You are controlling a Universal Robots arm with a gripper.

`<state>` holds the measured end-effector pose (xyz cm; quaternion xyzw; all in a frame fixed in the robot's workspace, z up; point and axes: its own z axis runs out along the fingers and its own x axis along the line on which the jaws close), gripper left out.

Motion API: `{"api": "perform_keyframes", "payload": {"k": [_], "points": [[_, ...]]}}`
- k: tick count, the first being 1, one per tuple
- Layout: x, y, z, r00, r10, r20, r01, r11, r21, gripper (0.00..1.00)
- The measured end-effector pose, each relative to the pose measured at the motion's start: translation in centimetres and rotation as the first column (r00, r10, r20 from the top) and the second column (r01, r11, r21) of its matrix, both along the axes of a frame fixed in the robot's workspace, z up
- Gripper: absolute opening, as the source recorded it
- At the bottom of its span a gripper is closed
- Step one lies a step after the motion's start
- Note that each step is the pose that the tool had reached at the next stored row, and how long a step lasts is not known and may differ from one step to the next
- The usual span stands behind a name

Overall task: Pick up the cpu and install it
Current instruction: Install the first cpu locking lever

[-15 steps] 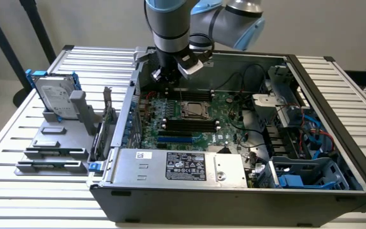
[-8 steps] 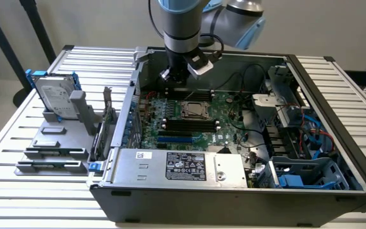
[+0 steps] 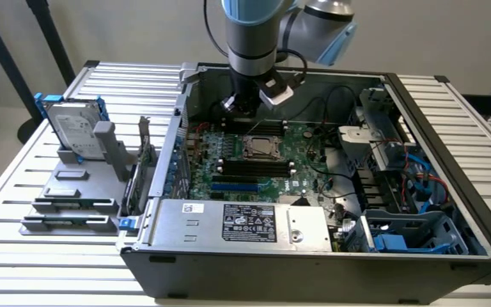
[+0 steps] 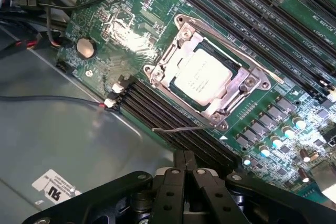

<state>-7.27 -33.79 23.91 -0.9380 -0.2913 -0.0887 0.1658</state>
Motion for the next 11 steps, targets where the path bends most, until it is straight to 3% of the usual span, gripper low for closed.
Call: {"api": "perform_keyframes", "payload": {"k": [11], "points": [[-0.1,-0.08,-1.63,1.0,0.003,-0.0001,-0.003,1.0,-0.0077,0.11]]}}
